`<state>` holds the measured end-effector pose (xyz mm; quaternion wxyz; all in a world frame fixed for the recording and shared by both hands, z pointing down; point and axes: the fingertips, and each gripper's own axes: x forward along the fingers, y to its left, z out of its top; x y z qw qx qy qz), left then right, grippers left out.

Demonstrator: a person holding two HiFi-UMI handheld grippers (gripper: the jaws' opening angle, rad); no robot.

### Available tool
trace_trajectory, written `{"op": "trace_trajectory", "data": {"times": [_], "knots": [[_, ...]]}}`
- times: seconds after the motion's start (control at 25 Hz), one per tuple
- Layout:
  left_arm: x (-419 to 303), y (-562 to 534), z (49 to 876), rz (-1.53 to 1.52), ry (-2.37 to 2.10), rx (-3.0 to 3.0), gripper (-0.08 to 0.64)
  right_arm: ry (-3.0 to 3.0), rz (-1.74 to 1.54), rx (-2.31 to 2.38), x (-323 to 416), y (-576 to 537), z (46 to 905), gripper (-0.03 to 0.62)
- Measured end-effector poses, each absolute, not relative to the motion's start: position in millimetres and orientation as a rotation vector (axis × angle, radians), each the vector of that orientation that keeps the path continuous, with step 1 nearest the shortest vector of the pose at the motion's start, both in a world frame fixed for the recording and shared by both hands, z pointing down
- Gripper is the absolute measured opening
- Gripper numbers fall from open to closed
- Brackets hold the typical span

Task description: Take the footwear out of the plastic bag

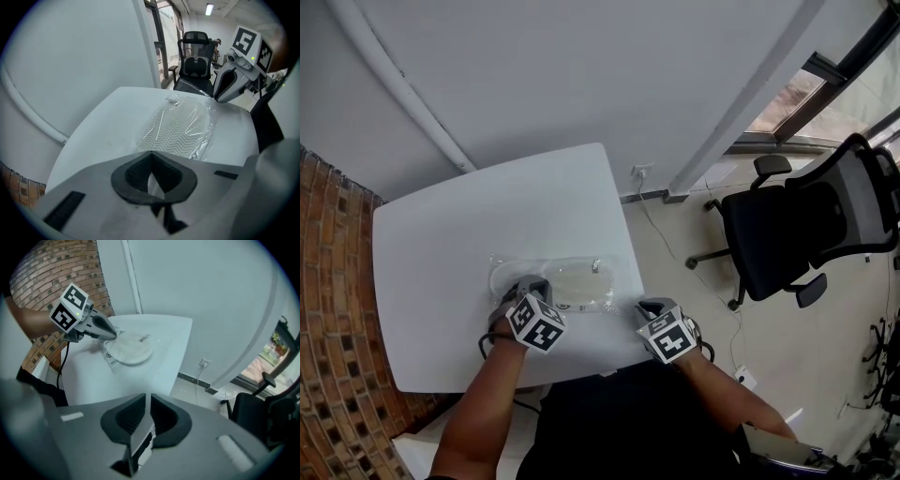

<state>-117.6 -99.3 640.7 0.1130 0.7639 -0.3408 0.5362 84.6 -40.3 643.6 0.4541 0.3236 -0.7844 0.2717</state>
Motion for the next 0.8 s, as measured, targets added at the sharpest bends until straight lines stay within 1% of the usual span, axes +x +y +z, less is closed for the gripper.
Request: {"op": "trace_trajectory", "data": {"times": [0.16,0.28,0.32,0.36,0.4,0.44,0.48,0.6,0.72,0.8], "knots": [[-118,-99,641,1.56,-1.007,2.238,0.005,-2.066,0.717,0.932,86,-65,608,0.028],[-119,-99,641,1.549,-1.004,2.228,0.005,-2.168,0.604,0.957,71,-95,582,0.036],[-119,-99,642,1.543,-1.003,2.225,0.005,-2.182,0.578,0.941,65,-103,581,0.056],[-119,-100,642,1.537,-1.002,2.223,0.005,-2.187,0.576,0.918,59,-110,583,0.087],[-119,-100,642,1.531,-1.002,2.22,0.005,-2.183,0.59,0.896,54,-117,587,0.139],[-119,-100,642,1.525,-1.003,2.217,0.005,-2.172,0.602,0.883,51,-123,592,0.16],[-118,-100,642,1.52,-1.005,2.213,0.005,-2.155,0.6,0.881,51,-128,596,0.156],[-118,-100,642,1.508,-1.014,2.202,0.005,-2.106,0.536,0.89,55,-140,605,0.068],[-119,-101,642,1.494,-1.026,2.194,0.005,-2.105,0.54,0.88,60,-146,615,0.002],[-119,-102,642,1.484,-1.031,2.19,0.005,-2.133,0.603,0.876,63,-148,620,0.002]]}}
